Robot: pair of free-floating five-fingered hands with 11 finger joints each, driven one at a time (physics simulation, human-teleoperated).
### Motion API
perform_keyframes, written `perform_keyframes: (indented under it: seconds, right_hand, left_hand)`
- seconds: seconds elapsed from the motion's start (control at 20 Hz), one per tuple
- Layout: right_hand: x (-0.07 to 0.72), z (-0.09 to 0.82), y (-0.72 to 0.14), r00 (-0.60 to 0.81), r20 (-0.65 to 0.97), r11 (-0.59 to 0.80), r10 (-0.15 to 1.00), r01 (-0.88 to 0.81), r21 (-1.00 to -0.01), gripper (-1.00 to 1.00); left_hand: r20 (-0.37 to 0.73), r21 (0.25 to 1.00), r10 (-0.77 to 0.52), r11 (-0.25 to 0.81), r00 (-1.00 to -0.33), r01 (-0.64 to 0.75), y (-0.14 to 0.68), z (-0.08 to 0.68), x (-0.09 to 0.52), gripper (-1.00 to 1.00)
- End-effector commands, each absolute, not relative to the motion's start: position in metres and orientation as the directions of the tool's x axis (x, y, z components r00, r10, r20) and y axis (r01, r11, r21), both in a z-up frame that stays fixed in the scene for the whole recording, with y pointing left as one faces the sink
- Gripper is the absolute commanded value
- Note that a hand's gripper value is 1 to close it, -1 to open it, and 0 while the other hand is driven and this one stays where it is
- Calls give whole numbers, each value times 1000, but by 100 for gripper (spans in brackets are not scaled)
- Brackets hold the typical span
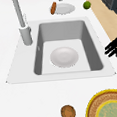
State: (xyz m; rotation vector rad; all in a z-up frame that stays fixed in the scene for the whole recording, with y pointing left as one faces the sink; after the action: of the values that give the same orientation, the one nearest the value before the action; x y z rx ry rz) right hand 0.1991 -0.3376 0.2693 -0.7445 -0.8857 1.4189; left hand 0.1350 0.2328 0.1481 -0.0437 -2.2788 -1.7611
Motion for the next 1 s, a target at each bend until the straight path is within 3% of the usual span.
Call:
perform_keyframes:
  seconds: [0.0, 0.95]
  right_hand:
    - [213, 277, -312, -56, 63, 34, 996, -414, -909, -100]
    - [295, 288, -206, -65, 55, 53, 996, -19, -998, -100]
  left_hand:
    - [223, 947, -134, 265, -966, 182, 233, 148, 135, 0]
    - [223, 947, -134, 265, -966, 182, 233, 148, 135, 0]
